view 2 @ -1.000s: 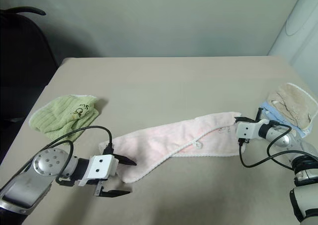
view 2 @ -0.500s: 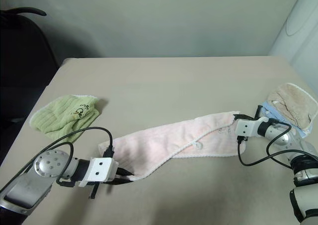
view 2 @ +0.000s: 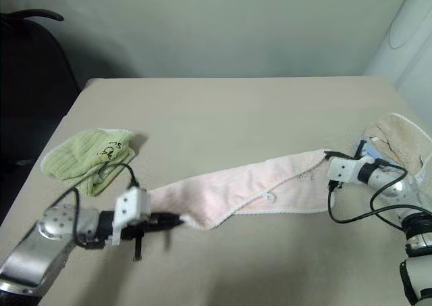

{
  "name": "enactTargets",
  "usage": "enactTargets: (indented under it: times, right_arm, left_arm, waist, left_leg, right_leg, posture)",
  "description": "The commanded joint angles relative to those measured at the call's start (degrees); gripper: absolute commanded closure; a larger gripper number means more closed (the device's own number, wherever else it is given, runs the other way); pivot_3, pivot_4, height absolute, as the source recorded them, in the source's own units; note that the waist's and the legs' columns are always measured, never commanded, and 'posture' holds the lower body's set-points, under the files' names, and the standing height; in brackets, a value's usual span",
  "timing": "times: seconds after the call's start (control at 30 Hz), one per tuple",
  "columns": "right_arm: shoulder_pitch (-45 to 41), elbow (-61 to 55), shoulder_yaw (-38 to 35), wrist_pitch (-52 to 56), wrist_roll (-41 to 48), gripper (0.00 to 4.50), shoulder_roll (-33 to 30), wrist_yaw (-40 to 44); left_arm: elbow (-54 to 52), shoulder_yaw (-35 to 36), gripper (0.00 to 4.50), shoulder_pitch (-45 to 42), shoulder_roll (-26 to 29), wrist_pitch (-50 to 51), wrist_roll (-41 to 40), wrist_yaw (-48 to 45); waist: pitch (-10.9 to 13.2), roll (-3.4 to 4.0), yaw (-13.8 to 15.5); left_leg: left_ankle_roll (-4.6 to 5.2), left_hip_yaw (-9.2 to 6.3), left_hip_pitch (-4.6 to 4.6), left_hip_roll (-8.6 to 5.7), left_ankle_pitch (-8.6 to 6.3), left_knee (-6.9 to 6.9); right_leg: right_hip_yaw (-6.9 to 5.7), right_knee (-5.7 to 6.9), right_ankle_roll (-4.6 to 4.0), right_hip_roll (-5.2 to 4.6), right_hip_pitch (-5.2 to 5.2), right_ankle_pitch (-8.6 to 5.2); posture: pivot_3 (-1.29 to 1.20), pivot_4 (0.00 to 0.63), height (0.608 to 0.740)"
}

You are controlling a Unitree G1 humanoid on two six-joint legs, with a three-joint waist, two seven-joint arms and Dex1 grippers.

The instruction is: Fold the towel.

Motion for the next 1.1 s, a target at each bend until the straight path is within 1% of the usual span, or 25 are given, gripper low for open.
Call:
enactTargets:
  times: [0.03, 0.17, 0.2, 0.3, 0.4, 0.5, 0.57, 0.63, 0.73, 0.77, 0.83, 0.93, 1.0, 1.07, 1.1]
  right_arm:
    - [-2.69, -0.22, -3.99, 2.25, 3.41, 4.5, -1.76, 0.38]
    - [-10.05, 3.84, -5.28, 6.47, 2.73, 4.5, -2.38, -1.02]
    - [-11.42, 4.68, -5.36, 6.87, 2.72, 4.5, -2.48, -1.16]
    - [-18.85, 7.65, -6.53, 8.12, 3.67, 4.5, -4.34, -0.27]
    - [-23.09, 8.58, -8.6, 8.79, 6.1, 4.5, -6.56, 2.55]
    - [-23.16, 7.09, -11.35, 9.5, 10.24, 4.5, -8.99, 7.08]
    - [-21.08, 4.77, -14.09, 11.19, 14.96, 4.5, -9.97, 11.65]
    - [-16.53, 1.21, -16.84, 13.91, 20.45, 4.5, -10.59, 17.76]
    - [-4.4, -6.31, -19.48, 18.09, 26.61, 4.5, -11.81, 26.69]
    - [-1.01, -8.73, -20.09, 19.58, 27.95, 4.5, -12.1, 28.48]
    - [7.38, -15.01, -21.29, 23.15, 30.86, 4.5, -12.12, 31.98]
    - [22.83, -26.71, -23.32, 30.48, 35.6, 4.5, -13.1, 39.1]
    - [29.5, -31.74, -24.74, 34.66, 37.42, 4.5, -13.73, 41.57]
    - [33.35, -34.78, -25.4, 37.3, 38.26, 4.5, -14.1, 43.4]
    - [34.19, -35.72, -25.66, 38.56, 38.58, 4.5, -14.22, 44.11]
  left_arm:
    - [-0.24, 7.27, 4.48, -8.88, -4.85, 6.86, -8.86, 11.21]
    - [7.94, 6.73, 4.48, -24.23, -11.71, 7.74, -7.07, 21.17]
    - [9.39, 6.58, 4.48, -26.48, -12.59, 7.74, -6.55, 22.26]
    - [17.87, 8.73, 4.48, -39.15, -15.34, 6.8, -7.18, 26.48]
    - [22.77, 11.51, 4.48, -46.13, -14.68, 6.59, -9.06, 26.74]
    - [23.28, 13.43, 4.48, -47.09, -12.2, 6.88, -10.15, 24.54]
    - [21.39, 14.38, 4.48, -44.62, -10.09, 8.46, -11.66, 22.41]
    - [17.31, 14.9, 4.48, -39.55, -7.8, 10.95, -14.03, 19.58]
    - [8.78, 15.46, 4.48, -27.68, -4.9, 15.34, -18.12, 15.47]
    - [6.64, 15.66, 4.48, -24.55, -4.24, 16.43, -19.36, 14.67]
    - [1.11, 15.91, 4.48, -16.32, -3.03, 17.03, -20.21, 12.06]
    - [-7.23, 15.54, 4.48, -2.6, -0.46, 18.99, -19.87, 9.04]
    - [-12.31, 16.39, 4.48, 5.8, 0.6, 18.71, -20.59, 5.95]
    - [-14.71, 17.51, 4.48, 11.58, 0.93, 18.92, -21.17, 5.01]
    - [-15.1, 17.84, 4.48, 13.53, 1.21, 19.15, -20.89, 5.09]
  waist:
    - [0.0, 0.0, 0.01]
    - [0.03, 0.08, -0.24]
    - [0.03, 0.09, -0.25]
    - [0.08, 0.11, -0.23]
    - [0.09, 0.11, -0.26]
    - [0.08, 0.11, -0.27]
    - [0.08, 0.11, -0.3]
    - [0.08, 0.11, -0.31]
    - [0.1, 0.01, -0.15]
    - [0.11, -0.01, -0.1]
    - [0.12, -0.03, -0.02]
    - [0.13, -0.04, 0.03]
    - [0.14, -0.05, -0.07]
    - [0.15, -0.08, -0.21]
    - [0.16, -0.09, -0.2]
  left_leg:
    - [-0.01, 0.01, 0.03, -0.01, 0.01, 0.02]
    - [-0.07, 0.09, 0.11, -0.02, 0.06, 0.04]
    - [-0.07, 0.09, 0.12, -0.02, 0.08, 0.08]
    - [-0.14, 0.1, 0.0, -0.03, 0.15, 0.06]
    - [-0.66, 0.09, -0.33, -0.04, 0.53, 0.09]
    - [-0.8, 0.08, -0.45, -0.05, 0.7, -0.03]
    - [-0.78, 0.09, -0.45, -0.05, 0.7, -0.03]
    - [-0.79, 0.09, -0.46, -0.06, 0.7, -0.06]
    - [-0.87, 0.08, -0.49, -0.07, 0.75, -0.05]
    - [-0.88, 0.07, -0.49, -0.07, 0.75, 0.0]
    - [-0.87, 0.07, -0.5, -0.08, 0.75, 0.08]
    - [-0.88, 0.14, -0.5, -0.09, 0.75, 0.01]
    - [-0.88, 0.18, -0.52, -0.09, 0.74, -0.01]
    - [-0.81, 0.26, -0.33, -0.1, 0.69, 0.04]
    - [-0.37, 0.28, -0.07, -0.1, 0.41, 0.06]
  right_leg:
    - [0.0, 0.0, 0.0, 0.0, 0.05, 0.0]
    - [0.05, 0.0, 0.01, -0.04, 0.04, 0.01]
    - [0.05, 0.04, 0.02, -0.05, 0.06, 0.01]
    - [0.05, 0.02, 0.03, -0.06, -0.1, 0.01]
    - [0.06, 0.04, 0.08, -0.06, -0.43, 0.05]
    - [0.06, -0.01, 0.1, -0.08, -0.54, 0.07]
    - [0.06, -0.01, 0.1, -0.09, -0.54, 0.07]
    - [0.07, -0.04, 0.1, -0.08, -0.54, 0.07]
    - [0.05, -0.05, 0.1, -0.07, -0.53, 0.07]
    - [0.02, -0.02, 0.1, -0.07, -0.52, 0.07]
    - [0.03, 0.0, 0.11, -0.06, -0.49, 0.06]
    - [0.07, -0.03, 0.14, -0.05, -0.5, 0.04]
    - [0.12, -0.07, 0.18, 0.0, -0.48, 0.01]
    - [0.21, -0.07, 0.21, 0.04, -0.29, 0.0]
    - [0.23, -0.07, 0.22, 0.07, -0.02, -0.01]
  posture:
    - [0.0, 0.15, 0.74]
    - [0.0, 0.15, 0.74]
    - [0.0, 0.15, 0.74]
    - [0.0, 0.15, 0.74]
    - [0.0, 0.15, 0.74]
    - [0.0, 0.15, 0.74]
    - [0.0, 0.15, 0.74]
    - [0.0, 0.15, 0.74]
    - [0.0, 0.15, 0.74]
    - [0.0, 0.15, 0.74]
    - [0.0, 0.15, 0.74]
    - [0.0, 0.15, 0.74]
    - [0.0, 0.15, 0.74]
    - [0.0, 0.15, 0.74]
    - [0.0, 0.15, 0.74]
